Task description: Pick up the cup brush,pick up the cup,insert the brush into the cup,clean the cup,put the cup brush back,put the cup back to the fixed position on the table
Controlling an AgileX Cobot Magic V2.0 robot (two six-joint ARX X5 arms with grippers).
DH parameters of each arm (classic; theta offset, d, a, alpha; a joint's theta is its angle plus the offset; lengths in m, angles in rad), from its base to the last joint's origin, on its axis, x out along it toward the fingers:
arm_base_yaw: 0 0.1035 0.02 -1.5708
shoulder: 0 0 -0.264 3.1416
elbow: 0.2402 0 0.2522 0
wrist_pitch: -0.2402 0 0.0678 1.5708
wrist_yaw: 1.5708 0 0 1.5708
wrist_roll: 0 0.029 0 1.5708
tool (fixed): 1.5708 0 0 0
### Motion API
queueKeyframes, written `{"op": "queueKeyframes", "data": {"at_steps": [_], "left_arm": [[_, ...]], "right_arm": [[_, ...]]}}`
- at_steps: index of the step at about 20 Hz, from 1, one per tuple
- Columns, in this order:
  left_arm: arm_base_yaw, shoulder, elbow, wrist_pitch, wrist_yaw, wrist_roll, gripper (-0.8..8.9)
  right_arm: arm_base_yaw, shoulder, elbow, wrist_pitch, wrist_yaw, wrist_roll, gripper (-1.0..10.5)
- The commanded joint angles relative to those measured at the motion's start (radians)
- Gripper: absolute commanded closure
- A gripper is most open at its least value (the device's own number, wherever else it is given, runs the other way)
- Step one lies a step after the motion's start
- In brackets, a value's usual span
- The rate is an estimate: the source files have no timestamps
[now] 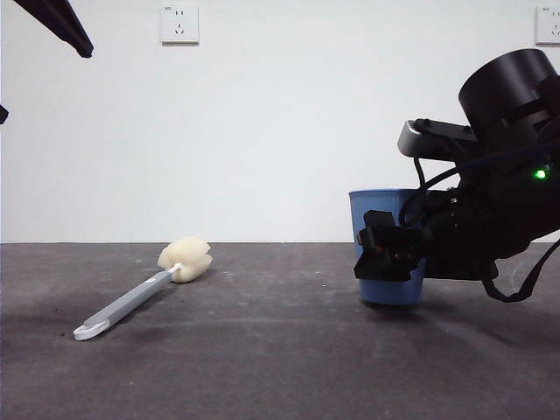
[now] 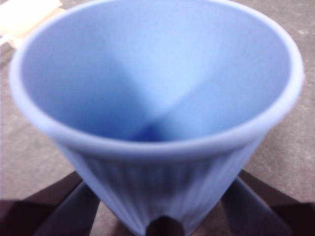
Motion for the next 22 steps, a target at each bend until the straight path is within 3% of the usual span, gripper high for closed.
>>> {"op": "queueKeyframes", "data": {"at_steps": [1,5,7,10,14,19,22], "left_arm": [[-0.002,-0.002,-0.009,0.002,-0.002,0.026,3.38],[-0.002,-0.002,-0.009,0.001,-0.003,0.027,3.38],[-0.002,-0.002,-0.009,0.000,-0.003,0.027,3.38],[-0.002,-0.002,-0.009,-0.014,-0.002,0.027,3.38],[-0.002,-0.002,-0.009,-0.032,-0.003,0.031,3.38],[-0.002,-0.002,-0.009,-0.032,-0.004,0.031,3.38],[-0.002,-0.002,-0.009,-0.034,-0.005,0.034,3.38]], "right_arm": [[-0.010,0.037,0.010,0.009,-0.024,-0.004,9.6],[-0.015,0.071,0.011,-0.040,-0.046,-0.005,9.4],[-0.015,0.071,0.011,-0.047,-0.048,-0.004,7.5],[-0.015,0.057,0.011,-0.084,-0.051,0.002,5.9],[-0.014,-0.016,0.011,-0.164,-0.051,-0.004,5.9],[-0.014,-0.106,0.011,-0.253,-0.051,-0.008,4.3],[-0.014,-0.108,0.011,-0.317,-0.054,-0.007,4.3]]}}
